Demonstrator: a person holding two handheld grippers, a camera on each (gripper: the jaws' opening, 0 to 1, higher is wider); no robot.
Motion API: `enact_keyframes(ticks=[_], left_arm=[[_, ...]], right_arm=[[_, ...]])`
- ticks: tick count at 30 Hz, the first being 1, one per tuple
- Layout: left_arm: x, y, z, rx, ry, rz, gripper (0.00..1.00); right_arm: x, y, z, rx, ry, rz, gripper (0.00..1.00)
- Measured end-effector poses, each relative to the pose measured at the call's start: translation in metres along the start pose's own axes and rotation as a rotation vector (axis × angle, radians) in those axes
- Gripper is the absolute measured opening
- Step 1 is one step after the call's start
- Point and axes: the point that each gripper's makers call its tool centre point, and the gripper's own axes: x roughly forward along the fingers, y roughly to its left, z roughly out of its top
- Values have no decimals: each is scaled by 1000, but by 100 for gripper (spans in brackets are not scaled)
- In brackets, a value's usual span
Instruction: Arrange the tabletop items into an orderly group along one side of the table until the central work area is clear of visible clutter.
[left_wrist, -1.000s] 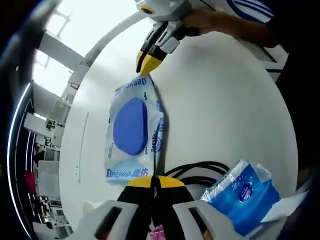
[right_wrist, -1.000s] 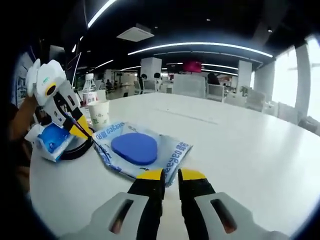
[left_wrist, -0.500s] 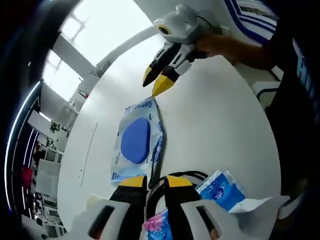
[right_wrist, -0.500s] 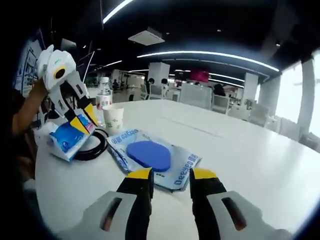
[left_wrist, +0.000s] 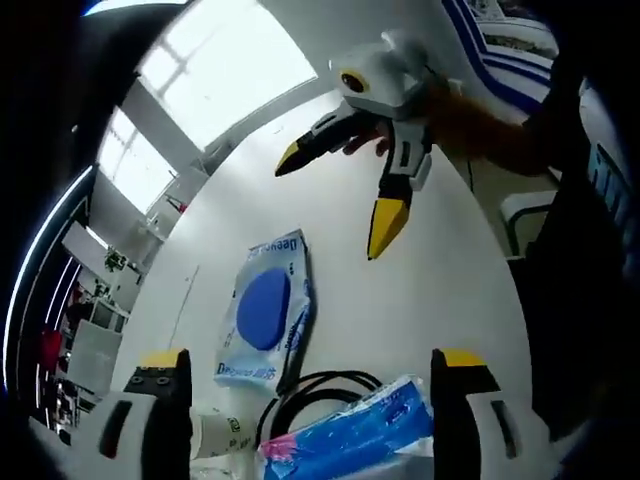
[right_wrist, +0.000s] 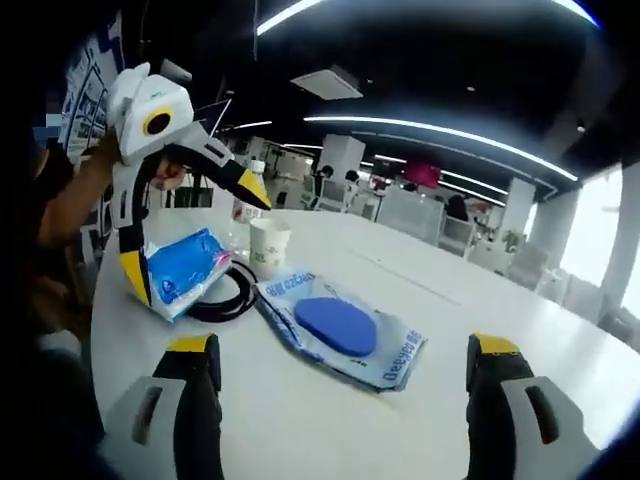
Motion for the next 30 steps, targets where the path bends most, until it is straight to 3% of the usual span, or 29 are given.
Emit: enact_keyframes(ticks=[2, 16, 25, 30], left_arm=[[-3, 0, 1, -38, -11, 3, 100], [-13, -5, 1, -58, -63, 3, 100], [-29, -4, -14, -73, -61, 10, 100], [-41, -2, -29, -89, -58, 23, 100]], right_arm=[[-1, 0, 0, 10, -1, 4, 100], [-2, 11, -6, 10, 13, 25, 100], [-1, 30, 2, 7, 2, 47, 100], [2, 51, 7, 3, -7, 72, 99]])
